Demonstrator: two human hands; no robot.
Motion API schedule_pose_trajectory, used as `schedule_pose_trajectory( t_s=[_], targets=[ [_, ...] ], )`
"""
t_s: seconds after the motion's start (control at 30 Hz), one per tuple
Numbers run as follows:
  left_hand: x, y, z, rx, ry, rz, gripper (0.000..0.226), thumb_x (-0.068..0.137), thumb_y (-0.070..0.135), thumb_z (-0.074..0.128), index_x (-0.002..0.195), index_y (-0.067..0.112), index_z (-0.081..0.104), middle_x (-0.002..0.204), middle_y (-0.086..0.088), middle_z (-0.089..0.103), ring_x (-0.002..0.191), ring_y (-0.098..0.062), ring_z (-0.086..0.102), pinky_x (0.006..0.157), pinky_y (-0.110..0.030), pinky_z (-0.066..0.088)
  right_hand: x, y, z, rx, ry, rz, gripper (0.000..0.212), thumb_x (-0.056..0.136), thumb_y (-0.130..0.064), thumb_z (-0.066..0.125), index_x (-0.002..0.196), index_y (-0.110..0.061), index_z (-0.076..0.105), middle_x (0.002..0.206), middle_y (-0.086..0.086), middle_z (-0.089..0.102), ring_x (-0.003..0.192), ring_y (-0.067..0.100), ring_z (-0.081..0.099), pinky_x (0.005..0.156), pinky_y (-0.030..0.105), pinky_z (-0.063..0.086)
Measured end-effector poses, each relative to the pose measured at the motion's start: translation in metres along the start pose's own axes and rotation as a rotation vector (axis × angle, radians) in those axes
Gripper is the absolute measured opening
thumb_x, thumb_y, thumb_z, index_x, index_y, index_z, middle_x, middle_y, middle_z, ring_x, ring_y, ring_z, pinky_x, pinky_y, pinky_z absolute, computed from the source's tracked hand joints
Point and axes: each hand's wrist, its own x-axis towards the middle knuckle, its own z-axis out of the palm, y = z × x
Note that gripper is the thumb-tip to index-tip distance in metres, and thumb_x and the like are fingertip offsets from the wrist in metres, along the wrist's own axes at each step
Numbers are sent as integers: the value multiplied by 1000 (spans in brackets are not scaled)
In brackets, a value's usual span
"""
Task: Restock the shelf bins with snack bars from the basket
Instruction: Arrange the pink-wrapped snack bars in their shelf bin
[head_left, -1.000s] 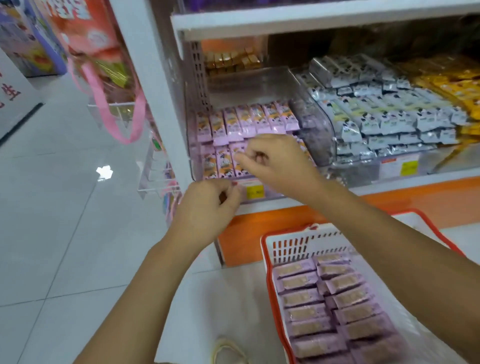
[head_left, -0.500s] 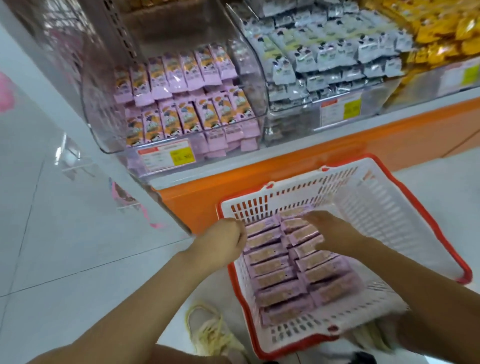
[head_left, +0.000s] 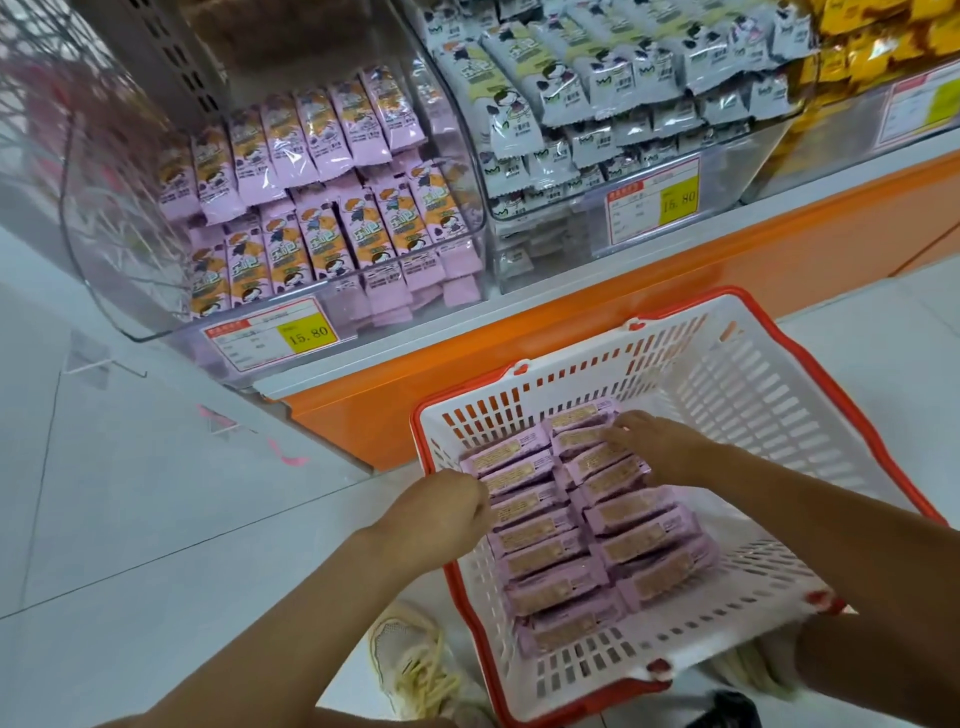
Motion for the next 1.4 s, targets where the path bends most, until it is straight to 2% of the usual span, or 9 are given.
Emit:
schedule_pose_trajectory(
  t_s=[0.23, 0.37, 0.5, 0.6, 0.87, 1.0, 1.1, 1.2, 1.4],
  targets=[
    [-4, -9, -10, -94, 37, -32, 32, 95, 20, 45, 72, 3, 60, 69, -14, 58, 60, -19, 51, 58, -31, 41, -10, -10, -1, 345, 54, 68, 73, 79, -39, 75, 134, -14, 35, 133, 4, 44, 117, 20, 47, 94, 27, 40],
    [-11, -12, -30, -285, 128, -42, 22, 96, 28, 51, 103, 16, 67, 99, 2, 68, 89, -14, 64, 78, -29, 52, -40, -35, -42, 1054, -46, 57, 30, 89, -32, 67, 110, -19, 50, 93, -1, 57, 79, 9, 55, 70, 12, 43],
    [-23, -1, -56, -437, 304, -60, 54, 88, 51, 54, 134, 23, 47, 122, 8, 53, 106, -10, 56, 82, -19, 43, -69, -62, -69, 2152, -311, -135, 47, 88, -28, 66, 128, -4, 57, 109, 14, 65, 99, 30, 61, 94, 45, 46],
    [-37, 14, -77, -752, 283, -16, 74, 72, 64, 51, 130, 19, 50, 120, 2, 59, 92, -10, 65, 75, -18, 52, -84, -93, -84, 2372, -481, -378, 63, 82, -39, 73, 131, -5, 55, 122, 21, 56, 98, 32, 56, 82, 39, 48],
    [-71, 27, -109, -1125, 345, 55, 21, 89, 30, 61, 85, 10, 66, 59, 1, 66, 44, -12, 54, 42, -19, 42, -100, -131, -127, 2275, -491, -510, 66, 90, -50, 58, 137, -4, 50, 134, 22, 53, 115, 33, 58, 92, 38, 50],
    [-78, 18, -123, -1183, 478, 1, 29, 89, 28, 62, 88, -1, 66, 56, -5, 64, 40, -12, 52, 38, -18, 40, -117, -140, -173, 1924, 51, -227, 66, 78, -62, 61, 125, -17, 62, 129, 10, 62, 113, 24, 62, 100, 43, 48],
    [-81, 11, -135, -1223, 561, -25, 30, 88, 29, 63, 84, 0, 68, 54, -8, 63, 39, -12, 52, 37, -18, 40, -130, -155, -200, 1160, 603, -202, 77, 59, -70, 72, 126, -38, 50, 129, -19, 53, 107, -1, 57, 99, 24, 46],
    [-85, 4, -147, -1251, 628, -63, 35, 87, 34, 64, 80, 0, 66, 48, -7, 58, 39, -13, 52, 39, -18, 41, -122, -172, -214, 355, 911, -266, 81, 69, -63, 67, 138, -31, 40, 132, -8, 44, 115, 9, 48, 93, 22, 44],
    [-102, -11, -170, -1408, 689, 67, 37, 81, 41, 60, 88, 6, 67, 74, -11, 71, 62, -16, 67, 52, -20, 52, -94, -191, -255, 190, 1104, -207, 70, 73, -28, 73, 137, -17, 46, 120, 9, 48, 102, 23, 53, 69, 32, 54]
  ],
)
